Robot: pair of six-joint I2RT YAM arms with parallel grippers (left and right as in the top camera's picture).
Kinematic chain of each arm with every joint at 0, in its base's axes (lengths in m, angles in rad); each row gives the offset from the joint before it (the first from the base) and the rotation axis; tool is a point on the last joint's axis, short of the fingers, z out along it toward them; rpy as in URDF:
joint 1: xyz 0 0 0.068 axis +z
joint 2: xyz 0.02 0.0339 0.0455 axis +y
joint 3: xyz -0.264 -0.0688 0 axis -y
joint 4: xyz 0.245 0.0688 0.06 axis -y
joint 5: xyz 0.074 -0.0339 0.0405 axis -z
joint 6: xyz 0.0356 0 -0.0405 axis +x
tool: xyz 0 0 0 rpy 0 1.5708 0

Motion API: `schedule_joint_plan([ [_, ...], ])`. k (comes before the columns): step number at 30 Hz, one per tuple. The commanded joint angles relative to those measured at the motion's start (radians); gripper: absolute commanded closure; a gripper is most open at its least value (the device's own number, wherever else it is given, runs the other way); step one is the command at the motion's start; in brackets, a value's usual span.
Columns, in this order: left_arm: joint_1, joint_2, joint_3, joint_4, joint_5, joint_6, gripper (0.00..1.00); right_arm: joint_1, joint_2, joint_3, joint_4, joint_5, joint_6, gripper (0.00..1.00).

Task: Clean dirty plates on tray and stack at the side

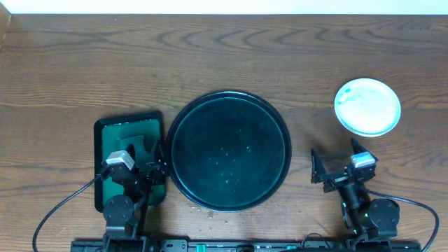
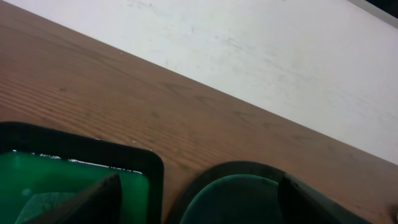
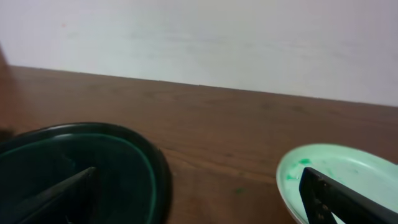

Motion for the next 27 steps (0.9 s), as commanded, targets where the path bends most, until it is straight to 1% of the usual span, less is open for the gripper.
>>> schedule_joint_plan([
  [1,-0.005,-0.007,-0.012,-0.042,0.002,0.020,0.20,0.006,-0.007,-0.001,-0.011,0.090,0.063,0.01],
  [6,-0.005,-0.007,-0.012,-0.042,0.002,0.020,0.20,0.006,-0.007,-0.001,-0.013,0.089,0.025,0.01],
  [27,-0.005,-0.007,-0.012,-0.042,0.002,0.020,0.20,0.006,-0.007,-0.001,-0.011,0.084,0.026,0.01],
])
